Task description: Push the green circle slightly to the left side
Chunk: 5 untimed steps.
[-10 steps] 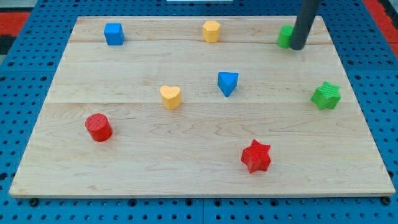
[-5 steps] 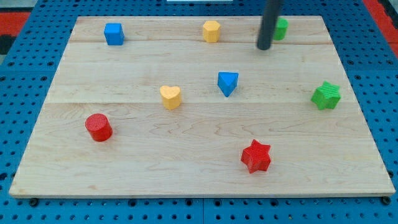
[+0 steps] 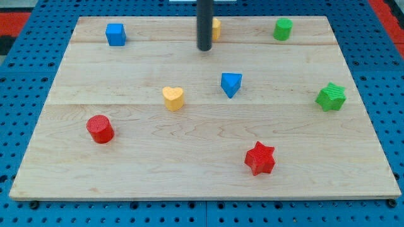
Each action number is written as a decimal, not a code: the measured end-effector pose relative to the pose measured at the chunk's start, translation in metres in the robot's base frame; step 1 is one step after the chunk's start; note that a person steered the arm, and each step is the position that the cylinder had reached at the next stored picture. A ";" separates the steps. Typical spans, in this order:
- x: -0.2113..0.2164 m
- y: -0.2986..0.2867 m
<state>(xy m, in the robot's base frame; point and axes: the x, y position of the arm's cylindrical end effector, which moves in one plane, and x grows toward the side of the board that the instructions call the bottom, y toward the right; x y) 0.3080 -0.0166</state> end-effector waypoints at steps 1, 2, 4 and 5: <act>0.011 -0.048; 0.016 -0.097; 0.034 -0.177; 0.030 -0.193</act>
<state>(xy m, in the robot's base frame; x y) 0.3377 -0.2100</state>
